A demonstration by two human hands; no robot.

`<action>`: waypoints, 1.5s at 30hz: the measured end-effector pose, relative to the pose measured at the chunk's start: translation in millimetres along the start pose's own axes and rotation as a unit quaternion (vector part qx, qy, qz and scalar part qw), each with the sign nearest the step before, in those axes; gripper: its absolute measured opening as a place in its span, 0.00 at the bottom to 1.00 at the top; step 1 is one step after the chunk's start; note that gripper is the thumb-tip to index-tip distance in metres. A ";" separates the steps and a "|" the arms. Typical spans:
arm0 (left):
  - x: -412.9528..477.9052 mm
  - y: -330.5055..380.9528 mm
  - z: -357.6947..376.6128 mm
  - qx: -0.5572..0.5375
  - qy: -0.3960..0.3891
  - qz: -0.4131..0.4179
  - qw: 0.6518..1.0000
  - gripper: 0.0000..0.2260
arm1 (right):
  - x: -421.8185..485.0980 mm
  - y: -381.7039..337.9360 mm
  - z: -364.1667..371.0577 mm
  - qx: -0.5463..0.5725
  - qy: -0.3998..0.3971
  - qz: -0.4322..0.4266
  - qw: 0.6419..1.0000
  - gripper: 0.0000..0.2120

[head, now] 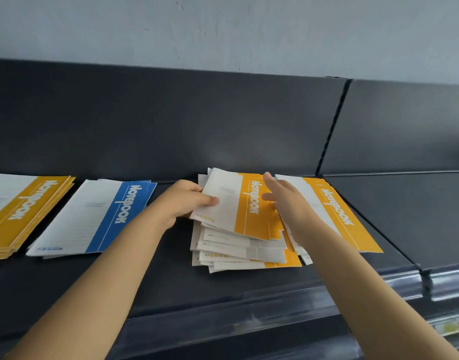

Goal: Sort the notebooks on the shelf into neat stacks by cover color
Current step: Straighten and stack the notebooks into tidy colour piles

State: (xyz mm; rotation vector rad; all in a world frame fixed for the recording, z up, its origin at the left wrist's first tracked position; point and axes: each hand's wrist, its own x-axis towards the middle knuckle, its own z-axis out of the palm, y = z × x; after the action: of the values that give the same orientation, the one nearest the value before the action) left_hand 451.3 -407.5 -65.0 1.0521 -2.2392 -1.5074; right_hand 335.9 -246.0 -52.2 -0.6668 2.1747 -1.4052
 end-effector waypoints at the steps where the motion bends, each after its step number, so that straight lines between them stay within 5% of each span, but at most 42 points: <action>1: 0.8 -0.9 -1.2 -0.001 0.004 -0.001 1.000 0.08 | -0.2 -1.0 2.0 -0.001 -0.002 -0.006 1.000 0.27; 9: 7.6 -5.7 -4.7 0.013 0.044 0.008 0.999 0.13 | 3.5 -3.2 18.4 0.022 0.003 -0.016 1.000 0.23; 18: 6.3 -8.0 -14.6 -0.037 0.025 -0.059 0.997 0.13 | 5.5 -3.4 9.3 0.336 0.059 0.081 0.937 0.10; 25: -3.2 -1.2 -24.8 -0.273 -0.018 -0.087 0.958 0.06 | 11.5 8.3 14.4 0.298 0.041 0.061 0.952 0.16; 30: -13.1 2.4 -29.0 -0.263 -0.060 -0.052 0.962 0.10 | 14.2 7.6 24.4 0.227 0.057 0.057 0.971 0.18; 35: -27.0 -4.4 -46.2 -0.245 -0.010 -0.009 0.969 0.29 | 10.8 -12.8 41.0 0.161 -0.002 0.011 0.987 0.24; 41: -57.5 -31.3 -86.9 -0.224 0.071 0.047 0.971 0.12 | -11.7 -38.3 100.9 0.103 -0.039 -0.120 0.987 0.28; 45: -74.3 -55.5 -138.2 -0.170 0.131 0.062 0.975 0.15 | -26.2 -55.2 164.9 0.076 -0.041 -0.158 0.984 0.31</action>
State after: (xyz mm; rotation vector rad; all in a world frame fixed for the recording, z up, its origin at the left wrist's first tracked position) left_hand 605.1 -465.9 -39.8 0.9252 -1.7570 -1.5275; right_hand 465.7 -364.5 -59.2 -1.0274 1.9343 -1.6502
